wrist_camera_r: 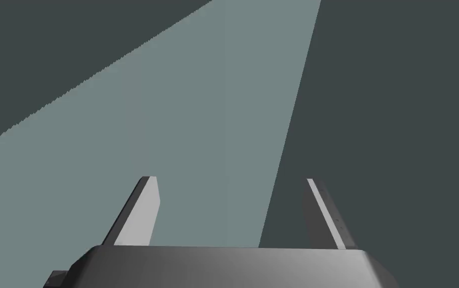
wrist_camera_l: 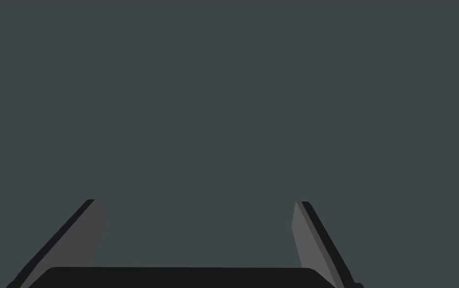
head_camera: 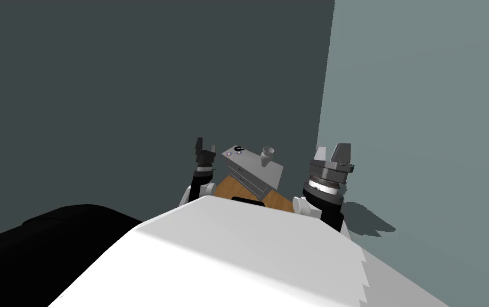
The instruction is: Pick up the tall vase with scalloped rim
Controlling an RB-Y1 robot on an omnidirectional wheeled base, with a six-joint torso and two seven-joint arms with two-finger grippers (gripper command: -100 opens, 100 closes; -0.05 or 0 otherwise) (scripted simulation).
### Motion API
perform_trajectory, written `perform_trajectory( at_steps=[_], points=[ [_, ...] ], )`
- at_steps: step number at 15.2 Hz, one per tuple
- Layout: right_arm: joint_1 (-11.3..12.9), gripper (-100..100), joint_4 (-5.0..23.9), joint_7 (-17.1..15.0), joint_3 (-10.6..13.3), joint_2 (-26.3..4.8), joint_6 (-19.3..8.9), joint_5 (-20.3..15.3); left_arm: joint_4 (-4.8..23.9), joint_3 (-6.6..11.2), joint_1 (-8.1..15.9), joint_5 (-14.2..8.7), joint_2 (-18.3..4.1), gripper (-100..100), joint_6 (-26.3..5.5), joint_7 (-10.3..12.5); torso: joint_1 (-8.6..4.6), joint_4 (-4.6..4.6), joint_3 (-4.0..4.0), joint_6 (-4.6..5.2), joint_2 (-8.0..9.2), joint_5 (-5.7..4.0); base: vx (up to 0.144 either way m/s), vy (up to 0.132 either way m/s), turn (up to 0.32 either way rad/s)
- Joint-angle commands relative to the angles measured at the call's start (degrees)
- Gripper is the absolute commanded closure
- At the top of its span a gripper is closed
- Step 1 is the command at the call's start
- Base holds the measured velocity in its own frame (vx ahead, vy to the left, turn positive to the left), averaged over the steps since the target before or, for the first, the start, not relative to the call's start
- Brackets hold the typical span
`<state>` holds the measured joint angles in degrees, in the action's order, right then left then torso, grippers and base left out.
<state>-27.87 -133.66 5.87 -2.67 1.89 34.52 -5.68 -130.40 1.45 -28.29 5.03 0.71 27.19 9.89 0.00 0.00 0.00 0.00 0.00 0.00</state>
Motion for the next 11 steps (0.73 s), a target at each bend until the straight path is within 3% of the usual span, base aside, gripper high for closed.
perform_trajectory(
  at_steps=[1,4,11],
  points=[
    [0.0,-100,0.6,0.0,-0.1,-2.7,-0.1,-0.1,0.0,0.0,0.0,0.0,0.0,0,0.0,0.0,0.0,0.0,0.0,0.0,0.0,0.0,0.001,0.006,0.006],
    [0.0,-100,1.2,-0.1,-0.3,-4.8,-0.2,-0.3,0.0,0.0,0.0,0.0,0.0,0,0.0,0.0,0.02,0.0,0.0,0.0,-0.01,0.0,0.003,0.012,0.006],
    [0.0,-100,5.6,-0.3,-1.1,-13.9,-0.7,-1.5,0.0,0.0,0.0,0.0,0.0,0,0.0,0.0,0.08,-0.01,-0.02,0.0,-0.04,0.02,0.009,0.024,0.015]
  ],
)
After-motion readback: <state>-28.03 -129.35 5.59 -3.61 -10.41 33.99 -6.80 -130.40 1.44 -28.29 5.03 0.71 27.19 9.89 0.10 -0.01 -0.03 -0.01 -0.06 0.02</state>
